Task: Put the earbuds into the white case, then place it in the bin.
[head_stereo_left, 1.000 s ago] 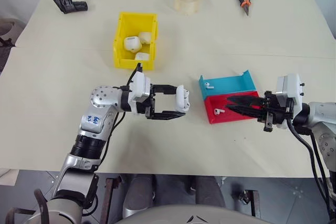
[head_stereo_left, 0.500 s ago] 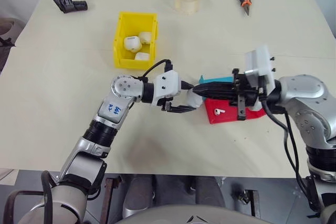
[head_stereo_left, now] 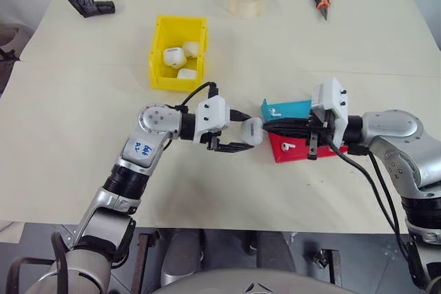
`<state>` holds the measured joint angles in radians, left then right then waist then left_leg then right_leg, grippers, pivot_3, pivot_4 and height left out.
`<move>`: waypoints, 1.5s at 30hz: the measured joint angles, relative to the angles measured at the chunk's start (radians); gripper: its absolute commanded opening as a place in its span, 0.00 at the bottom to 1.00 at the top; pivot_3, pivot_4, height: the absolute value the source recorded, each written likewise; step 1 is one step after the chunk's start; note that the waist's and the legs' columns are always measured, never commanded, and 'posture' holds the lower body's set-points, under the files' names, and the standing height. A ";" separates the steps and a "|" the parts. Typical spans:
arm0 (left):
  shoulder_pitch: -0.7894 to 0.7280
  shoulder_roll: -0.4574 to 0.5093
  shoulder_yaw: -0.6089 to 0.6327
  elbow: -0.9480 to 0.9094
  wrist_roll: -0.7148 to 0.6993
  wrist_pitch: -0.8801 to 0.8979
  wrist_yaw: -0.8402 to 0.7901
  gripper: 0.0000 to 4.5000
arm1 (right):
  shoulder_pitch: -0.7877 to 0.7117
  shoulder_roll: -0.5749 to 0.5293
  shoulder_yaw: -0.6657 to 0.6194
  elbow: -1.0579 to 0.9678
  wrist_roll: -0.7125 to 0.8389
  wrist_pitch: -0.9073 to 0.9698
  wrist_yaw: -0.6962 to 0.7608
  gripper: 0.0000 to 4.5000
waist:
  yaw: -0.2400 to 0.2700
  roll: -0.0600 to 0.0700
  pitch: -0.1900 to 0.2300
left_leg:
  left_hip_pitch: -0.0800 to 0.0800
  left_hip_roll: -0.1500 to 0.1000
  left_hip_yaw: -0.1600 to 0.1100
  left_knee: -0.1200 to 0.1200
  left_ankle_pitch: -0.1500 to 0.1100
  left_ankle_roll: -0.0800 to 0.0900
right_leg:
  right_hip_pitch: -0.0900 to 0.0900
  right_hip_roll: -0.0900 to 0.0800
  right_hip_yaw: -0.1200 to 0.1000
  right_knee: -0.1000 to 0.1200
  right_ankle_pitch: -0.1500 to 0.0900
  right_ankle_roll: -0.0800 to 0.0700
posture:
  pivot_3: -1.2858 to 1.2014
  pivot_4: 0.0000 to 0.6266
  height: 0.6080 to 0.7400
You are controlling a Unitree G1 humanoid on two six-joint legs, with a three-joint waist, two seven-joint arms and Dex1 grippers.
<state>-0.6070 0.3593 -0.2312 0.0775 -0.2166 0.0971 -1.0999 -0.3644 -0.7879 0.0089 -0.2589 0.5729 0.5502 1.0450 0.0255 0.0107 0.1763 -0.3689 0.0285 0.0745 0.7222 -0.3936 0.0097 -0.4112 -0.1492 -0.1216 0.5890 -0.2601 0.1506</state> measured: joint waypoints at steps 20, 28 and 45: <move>0.136 -0.065 0.361 -0.143 -0.064 0.248 0.620 0.62 | 0.108 0.138 -0.180 0.049 -0.062 -0.358 -0.083 0.99 | 0.003 0.000 0.000 | 0.001 0.000 0.000 0.000 0.000 0.000 | 0.001 0.000 0.000 0.001 0.000 0.000 | 0.52 0.24 1.00; -0.288 -0.066 0.381 0.379 0.020 0.139 0.762 0.62 | 0.114 0.143 -0.167 0.051 -0.082 -0.374 -0.095 0.99 | -0.005 -0.001 0.000 | 0.004 -0.001 0.003 -0.005 0.000 0.000 | 0.001 0.000 -0.001 -0.001 0.000 0.000 | 0.52 0.24 1.00; -0.117 0.038 0.343 0.177 -0.022 0.189 0.549 0.99 | 0.117 0.152 -0.170 0.037 -0.081 -0.375 -0.107 1.00 | -0.028 -0.002 0.001 | 0.003 0.000 0.004 -0.004 0.000 0.000 | -0.001 -0.001 -0.004 0.000 0.000 0.000 | 0.52 0.24 1.00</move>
<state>-0.7239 0.3973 0.1119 0.2542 -0.2383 0.2865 -0.5513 -0.2472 -0.6364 -0.1609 -0.2214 0.4914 0.1748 0.9376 -0.0027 0.0086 0.1769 -0.3655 0.0288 0.0783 0.7179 -0.3934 0.0094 -0.4123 -0.1498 -0.1256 0.5893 -0.2601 0.1506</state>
